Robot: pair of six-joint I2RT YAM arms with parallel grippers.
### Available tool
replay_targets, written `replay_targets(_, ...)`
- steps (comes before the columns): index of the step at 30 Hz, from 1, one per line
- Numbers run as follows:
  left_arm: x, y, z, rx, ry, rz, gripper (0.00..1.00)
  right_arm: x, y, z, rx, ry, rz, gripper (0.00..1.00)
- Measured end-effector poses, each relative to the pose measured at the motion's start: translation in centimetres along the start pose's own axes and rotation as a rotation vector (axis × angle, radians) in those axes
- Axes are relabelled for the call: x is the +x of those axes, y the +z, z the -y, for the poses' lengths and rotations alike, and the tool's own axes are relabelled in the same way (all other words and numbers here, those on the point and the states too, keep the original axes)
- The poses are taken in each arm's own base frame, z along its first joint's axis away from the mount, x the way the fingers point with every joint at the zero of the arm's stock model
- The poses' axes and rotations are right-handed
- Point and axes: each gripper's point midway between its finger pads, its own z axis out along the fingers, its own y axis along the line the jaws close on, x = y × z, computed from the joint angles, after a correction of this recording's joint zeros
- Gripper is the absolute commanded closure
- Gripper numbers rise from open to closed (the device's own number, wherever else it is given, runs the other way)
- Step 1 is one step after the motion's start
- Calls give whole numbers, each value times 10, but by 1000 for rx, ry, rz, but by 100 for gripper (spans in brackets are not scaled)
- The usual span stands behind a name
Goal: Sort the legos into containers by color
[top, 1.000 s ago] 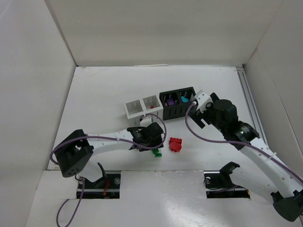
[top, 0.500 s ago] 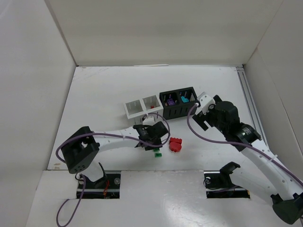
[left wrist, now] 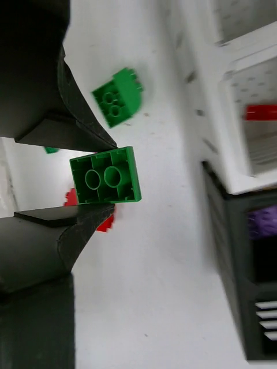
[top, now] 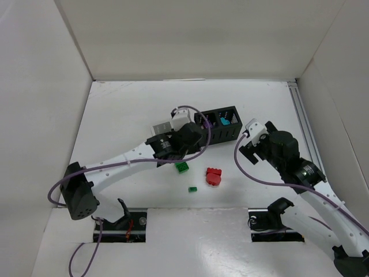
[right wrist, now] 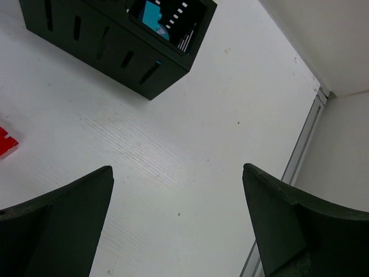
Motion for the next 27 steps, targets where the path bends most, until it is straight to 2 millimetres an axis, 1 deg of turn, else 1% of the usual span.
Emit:
replay_targets(3, -46, -2, 7, 15, 2, 100, 84, -2, 1, -4, -29, -22, 15, 3)
replay_targets(5, -71, 2, 9, 4, 8, 148, 84, -4, 1, -8, -52, -37, 27, 3)
replay_targets(7, -89, 9, 10, -10, 12, 179, 84, -4, 3, -13, -74, -49, 37, 3)
replay_targets(9, -101, 18, 6, -32, 19, 197, 84, -1, 5, -19, -100, -62, 36, 3)
replay_targets(11, -106, 29, -3, -61, 34, 199, 83, 4, 7, -25, -122, -71, 32, 0)
replay_targets(15, -111, 53, -23, -118, 42, 180, 83, 8, 8, -31, -148, -87, 36, 0)
replay_targets(19, -111, 70, -38, -160, 48, 154, 69, 4, 7, -34, -166, -97, 59, 0)
replay_targets(20, -109, 72, -39, -163, 53, 146, 65, 3, 8, -35, -174, -100, 65, 0)
replay_targets(21, -108, 73, -39, -162, 59, 140, 58, 1, 8, -37, -184, -103, 75, 0)
replay_targets(23, -106, 74, -38, -155, 66, 132, 54, -1, 11, -41, -204, -114, 86, 0)
replay_targets(24, -106, 74, -37, -151, 67, 132, 51, -3, 13, -45, -217, -122, 94, 0)
replay_targets(25, -106, 74, -35, -144, 68, 131, 46, -4, 16, -49, -231, -130, 100, 0)
replay_targets(27, -103, 74, -33, -134, 73, 123, 43, -6, 21, -65, -283, -158, 108, 0)
